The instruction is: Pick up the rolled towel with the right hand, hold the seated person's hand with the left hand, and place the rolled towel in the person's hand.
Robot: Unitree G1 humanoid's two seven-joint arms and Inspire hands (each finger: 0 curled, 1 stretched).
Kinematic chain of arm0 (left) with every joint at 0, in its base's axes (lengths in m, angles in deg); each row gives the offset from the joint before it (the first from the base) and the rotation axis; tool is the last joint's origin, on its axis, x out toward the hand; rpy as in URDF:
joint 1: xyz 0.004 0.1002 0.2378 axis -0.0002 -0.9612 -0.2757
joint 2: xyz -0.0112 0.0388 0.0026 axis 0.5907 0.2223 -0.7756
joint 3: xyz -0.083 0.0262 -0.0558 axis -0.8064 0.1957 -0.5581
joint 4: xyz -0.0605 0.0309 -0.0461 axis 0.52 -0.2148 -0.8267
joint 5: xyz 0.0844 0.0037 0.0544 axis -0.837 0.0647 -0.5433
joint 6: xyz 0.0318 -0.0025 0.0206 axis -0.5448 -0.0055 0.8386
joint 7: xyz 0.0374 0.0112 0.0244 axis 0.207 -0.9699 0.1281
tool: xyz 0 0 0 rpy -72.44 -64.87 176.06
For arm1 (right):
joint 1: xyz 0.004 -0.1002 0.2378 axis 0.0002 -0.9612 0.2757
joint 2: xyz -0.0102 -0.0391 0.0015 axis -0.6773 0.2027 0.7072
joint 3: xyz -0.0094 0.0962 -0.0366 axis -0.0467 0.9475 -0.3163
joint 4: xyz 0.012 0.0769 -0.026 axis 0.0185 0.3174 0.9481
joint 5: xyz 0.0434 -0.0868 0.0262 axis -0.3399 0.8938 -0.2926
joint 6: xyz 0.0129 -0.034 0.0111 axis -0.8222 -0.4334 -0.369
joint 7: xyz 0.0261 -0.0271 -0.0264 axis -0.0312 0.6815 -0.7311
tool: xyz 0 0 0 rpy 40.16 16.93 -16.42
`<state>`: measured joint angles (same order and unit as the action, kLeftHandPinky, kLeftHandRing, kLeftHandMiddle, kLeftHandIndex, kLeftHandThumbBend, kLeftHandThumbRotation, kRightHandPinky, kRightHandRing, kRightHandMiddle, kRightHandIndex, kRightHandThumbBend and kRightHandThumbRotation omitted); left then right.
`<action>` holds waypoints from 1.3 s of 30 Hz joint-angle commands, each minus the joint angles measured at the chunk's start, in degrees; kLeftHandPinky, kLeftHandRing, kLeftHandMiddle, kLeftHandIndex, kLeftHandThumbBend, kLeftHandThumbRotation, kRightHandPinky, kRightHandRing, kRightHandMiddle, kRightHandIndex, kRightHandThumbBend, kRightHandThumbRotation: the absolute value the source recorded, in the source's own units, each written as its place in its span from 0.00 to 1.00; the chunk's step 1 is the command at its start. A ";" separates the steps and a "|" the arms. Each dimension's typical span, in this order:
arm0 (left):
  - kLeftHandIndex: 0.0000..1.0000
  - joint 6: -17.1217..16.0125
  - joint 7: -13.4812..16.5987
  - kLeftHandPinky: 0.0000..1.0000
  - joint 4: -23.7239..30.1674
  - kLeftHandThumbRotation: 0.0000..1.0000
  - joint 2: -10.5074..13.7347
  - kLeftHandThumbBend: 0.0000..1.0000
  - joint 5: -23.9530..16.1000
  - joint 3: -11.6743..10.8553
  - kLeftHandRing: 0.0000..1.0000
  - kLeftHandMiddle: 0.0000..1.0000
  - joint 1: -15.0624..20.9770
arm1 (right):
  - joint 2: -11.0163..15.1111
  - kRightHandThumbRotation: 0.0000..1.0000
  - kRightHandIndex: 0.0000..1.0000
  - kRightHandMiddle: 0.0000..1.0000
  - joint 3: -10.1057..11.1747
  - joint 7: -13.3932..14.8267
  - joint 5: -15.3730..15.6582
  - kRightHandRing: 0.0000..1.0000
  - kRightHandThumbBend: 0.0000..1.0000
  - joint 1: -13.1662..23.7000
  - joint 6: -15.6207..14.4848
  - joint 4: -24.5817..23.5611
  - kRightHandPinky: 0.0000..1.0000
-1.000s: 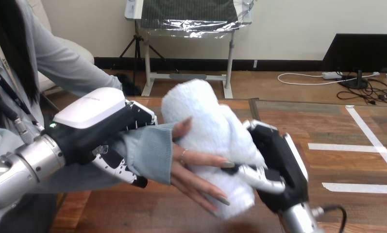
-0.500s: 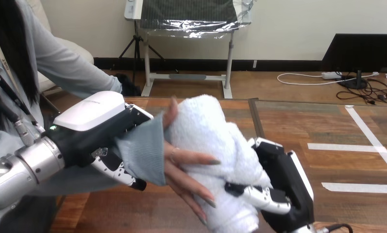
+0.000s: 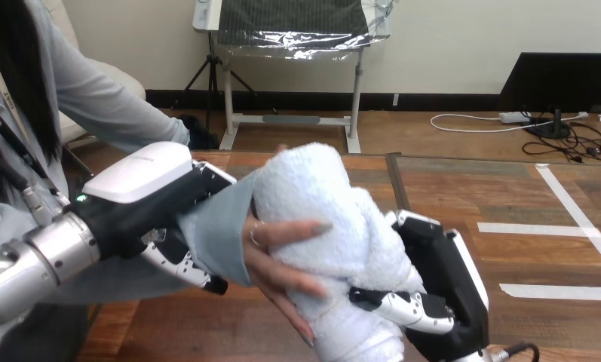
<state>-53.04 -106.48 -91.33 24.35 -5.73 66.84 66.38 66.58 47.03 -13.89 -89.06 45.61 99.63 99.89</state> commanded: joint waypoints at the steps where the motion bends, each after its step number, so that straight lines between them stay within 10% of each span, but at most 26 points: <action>1: 0.45 -0.70 1.07 0.33 -0.93 0.00 -0.62 0.88 0.86 -0.25 0.39 0.44 6.35 | -3.51 0.00 0.32 0.31 -3.17 -1.91 -0.50 0.22 0.64 2.76 0.14 -5.31 0.13; 39: 0.45 -0.19 1.09 0.33 -0.20 0.00 -1.28 0.89 0.80 -0.10 0.39 0.44 6.26 | -2.74 0.00 0.34 0.34 -2.98 0.92 0.42 0.23 0.59 3.63 -2.22 -5.58 0.14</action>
<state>-53.29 -106.47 -91.91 24.01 -5.73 66.91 68.93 66.58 46.10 -12.63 -89.10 45.62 97.83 98.09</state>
